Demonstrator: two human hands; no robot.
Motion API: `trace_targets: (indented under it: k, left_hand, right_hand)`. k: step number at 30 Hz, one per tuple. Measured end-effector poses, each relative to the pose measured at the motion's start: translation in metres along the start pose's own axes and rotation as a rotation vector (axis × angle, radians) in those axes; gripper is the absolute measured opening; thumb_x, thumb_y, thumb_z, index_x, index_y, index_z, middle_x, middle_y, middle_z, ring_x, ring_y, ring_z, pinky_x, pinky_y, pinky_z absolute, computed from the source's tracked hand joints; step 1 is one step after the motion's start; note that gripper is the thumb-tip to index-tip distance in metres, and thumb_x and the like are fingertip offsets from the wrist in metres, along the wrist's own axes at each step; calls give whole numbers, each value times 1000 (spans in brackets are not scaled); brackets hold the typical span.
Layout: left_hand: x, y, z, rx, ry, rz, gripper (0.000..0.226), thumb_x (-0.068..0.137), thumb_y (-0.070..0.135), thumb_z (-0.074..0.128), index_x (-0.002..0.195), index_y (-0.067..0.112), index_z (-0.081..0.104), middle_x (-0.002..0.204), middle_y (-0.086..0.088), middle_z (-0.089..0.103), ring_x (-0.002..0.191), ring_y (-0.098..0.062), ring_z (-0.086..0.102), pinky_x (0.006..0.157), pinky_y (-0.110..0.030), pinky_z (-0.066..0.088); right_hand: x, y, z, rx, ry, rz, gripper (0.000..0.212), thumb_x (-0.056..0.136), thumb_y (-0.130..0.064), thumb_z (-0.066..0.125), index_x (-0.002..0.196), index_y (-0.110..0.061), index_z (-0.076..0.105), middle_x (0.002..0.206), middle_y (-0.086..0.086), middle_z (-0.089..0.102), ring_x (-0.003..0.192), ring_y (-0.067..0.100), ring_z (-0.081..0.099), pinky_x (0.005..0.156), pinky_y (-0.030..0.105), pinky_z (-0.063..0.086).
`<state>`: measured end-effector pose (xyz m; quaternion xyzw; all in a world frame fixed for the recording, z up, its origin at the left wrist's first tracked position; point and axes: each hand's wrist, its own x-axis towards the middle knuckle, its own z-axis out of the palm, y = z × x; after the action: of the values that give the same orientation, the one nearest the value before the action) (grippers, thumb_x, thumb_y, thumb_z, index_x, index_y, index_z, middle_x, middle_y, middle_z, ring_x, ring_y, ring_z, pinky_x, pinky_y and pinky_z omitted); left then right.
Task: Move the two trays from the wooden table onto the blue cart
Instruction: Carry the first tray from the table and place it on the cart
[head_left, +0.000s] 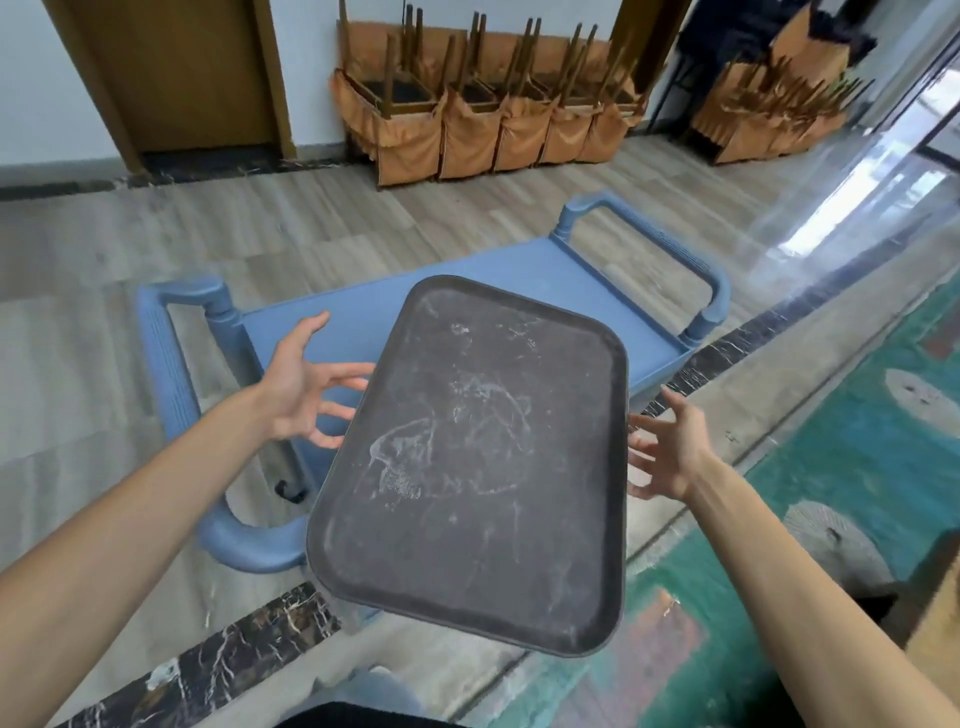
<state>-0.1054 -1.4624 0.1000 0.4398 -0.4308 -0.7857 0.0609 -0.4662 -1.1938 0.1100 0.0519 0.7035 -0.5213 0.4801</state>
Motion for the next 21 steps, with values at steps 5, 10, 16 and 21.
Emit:
trace_targets:
  k: [5,10,16,21]
  left_hand:
    - [2,25,-38,-63,146,30,101,66,91,36,124,17,72,120,-5,58,93,-31,59,77,-50,45]
    - [-4,33,-69,-185,297,37,103,66,90,34,125,14,72,106,-4,65,88,-31,61,74,-45,45]
    - [6,26,-94,-436,465,58,106,70,89,28,133,12,63,105,-7,64,87,-29,58,81,-45,39]
    - [22,16,-97,-492,596,11,103,68,91,29,133,18,63,100,-7,61,86,-30,57,78,-46,40]
  right_hand:
    - [42,-47,63,-72,-128,0,66,85,-68,46,118,-17,70,98,7,63,89,24,59,74,46,45]
    - [83,-79,126,-156,-238,8,69,85,-69,44,119,-15,71,103,10,66,97,27,60,79,51,45]
    - [141,-106,195,-262,-366,50,77,86,-74,38,121,-14,71,110,11,65,100,28,60,81,54,46]
    - [185,-110,232,-356,-421,123,79,87,-76,36,125,-15,69,111,11,64,99,28,60,79,52,47]
